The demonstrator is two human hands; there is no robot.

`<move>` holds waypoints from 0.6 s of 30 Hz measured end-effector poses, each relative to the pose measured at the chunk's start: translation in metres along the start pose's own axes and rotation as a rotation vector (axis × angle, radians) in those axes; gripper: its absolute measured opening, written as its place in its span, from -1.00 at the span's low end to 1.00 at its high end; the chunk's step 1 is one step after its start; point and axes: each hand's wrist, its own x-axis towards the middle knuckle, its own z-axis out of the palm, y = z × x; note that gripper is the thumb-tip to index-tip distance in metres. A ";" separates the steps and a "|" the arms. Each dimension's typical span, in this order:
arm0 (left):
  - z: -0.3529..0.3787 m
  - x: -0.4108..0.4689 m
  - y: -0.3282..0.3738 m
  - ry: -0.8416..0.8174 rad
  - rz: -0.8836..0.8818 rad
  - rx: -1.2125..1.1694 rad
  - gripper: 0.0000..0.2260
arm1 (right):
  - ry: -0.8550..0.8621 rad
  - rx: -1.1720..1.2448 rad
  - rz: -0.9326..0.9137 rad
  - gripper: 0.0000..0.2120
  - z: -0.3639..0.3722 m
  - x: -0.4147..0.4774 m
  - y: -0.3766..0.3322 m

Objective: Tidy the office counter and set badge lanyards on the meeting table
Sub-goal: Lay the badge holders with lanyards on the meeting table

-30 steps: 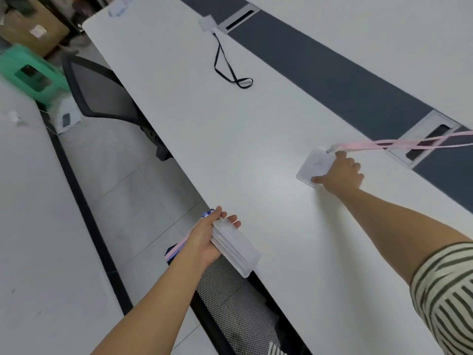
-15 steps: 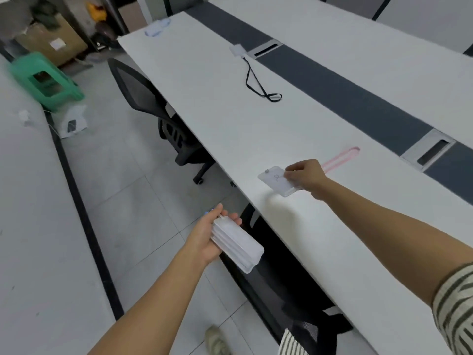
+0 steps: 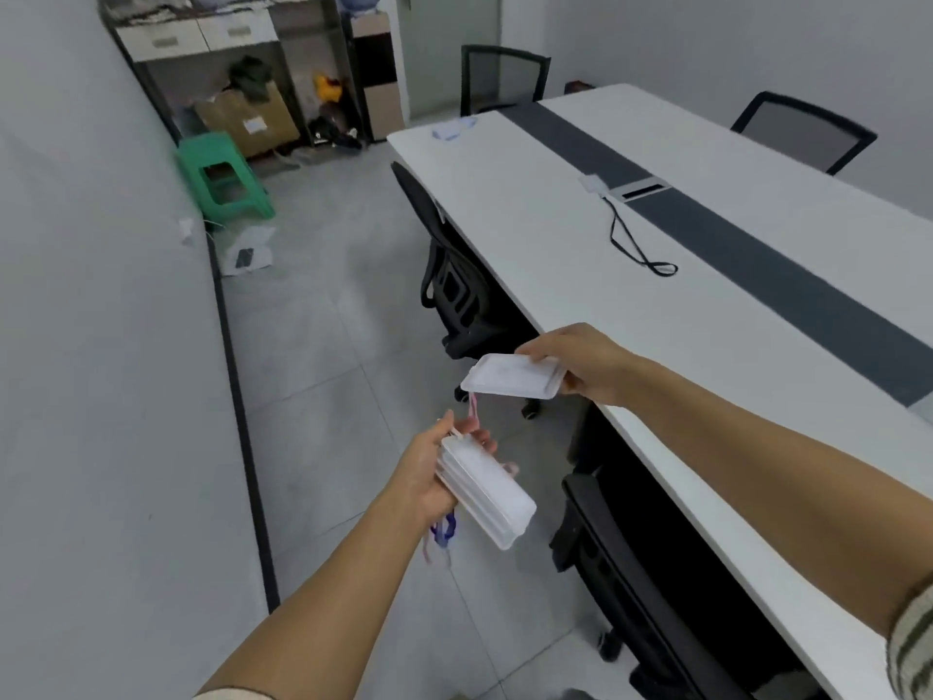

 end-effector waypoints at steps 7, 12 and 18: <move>-0.016 0.004 0.069 -0.074 0.075 -0.196 -0.75 | -0.142 -0.103 0.009 -0.86 0.043 0.024 -0.010; -0.019 0.037 0.115 -0.059 0.169 -0.137 -0.86 | -0.168 -0.103 -0.003 -0.94 0.054 0.058 -0.003; 0.003 0.103 0.178 -0.003 0.188 -0.127 -0.83 | -0.148 -0.163 0.045 -0.74 0.056 0.135 -0.023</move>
